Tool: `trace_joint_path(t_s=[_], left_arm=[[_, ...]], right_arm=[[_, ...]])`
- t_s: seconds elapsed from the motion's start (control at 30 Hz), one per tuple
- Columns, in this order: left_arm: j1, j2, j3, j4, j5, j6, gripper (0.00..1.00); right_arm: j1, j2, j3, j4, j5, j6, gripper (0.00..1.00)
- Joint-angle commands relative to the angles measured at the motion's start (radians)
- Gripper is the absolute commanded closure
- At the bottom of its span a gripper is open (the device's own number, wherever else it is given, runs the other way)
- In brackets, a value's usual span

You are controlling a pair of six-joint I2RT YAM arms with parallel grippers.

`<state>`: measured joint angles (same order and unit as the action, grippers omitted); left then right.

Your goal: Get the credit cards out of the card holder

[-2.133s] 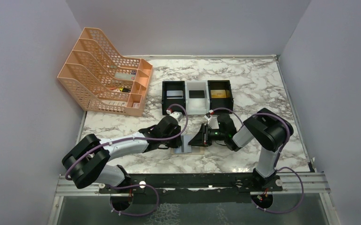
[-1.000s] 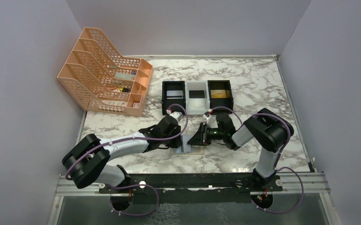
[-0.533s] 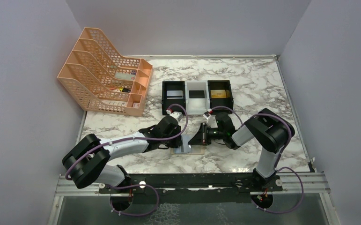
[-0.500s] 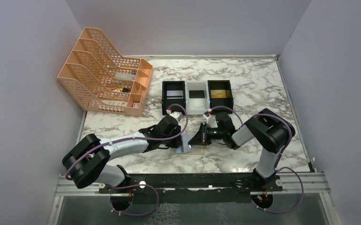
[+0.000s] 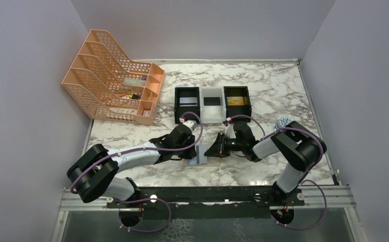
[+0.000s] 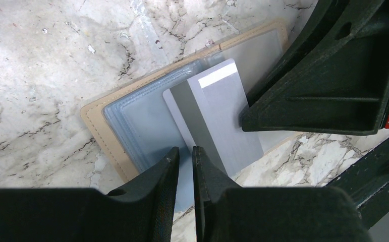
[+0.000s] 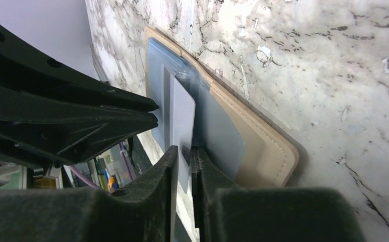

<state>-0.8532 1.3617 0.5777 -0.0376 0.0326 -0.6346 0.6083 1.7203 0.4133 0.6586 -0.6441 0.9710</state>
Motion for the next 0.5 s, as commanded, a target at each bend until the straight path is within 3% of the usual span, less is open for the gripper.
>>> trace_joint_path(t_s=[0.0, 0.23, 0.47], left_arm=[[-0.003, 0.034, -0.002, -0.068, -0.006, 0.035, 0.8], [-0.004, 0.027, -0.001, -0.066, -0.006, 0.041, 0.8], [-0.004, 0.045, -0.003, -0.057, -0.001, 0.036, 0.8]], right_arm=[[0.004, 0.031, -0.024, 0.117, -0.029, 0.03, 0.81], [0.004, 0.056, -0.008, 0.093, -0.012, 0.038, 0.78], [0.01, 0.078, 0.02, 0.106, -0.089, -0.014, 0.75]])
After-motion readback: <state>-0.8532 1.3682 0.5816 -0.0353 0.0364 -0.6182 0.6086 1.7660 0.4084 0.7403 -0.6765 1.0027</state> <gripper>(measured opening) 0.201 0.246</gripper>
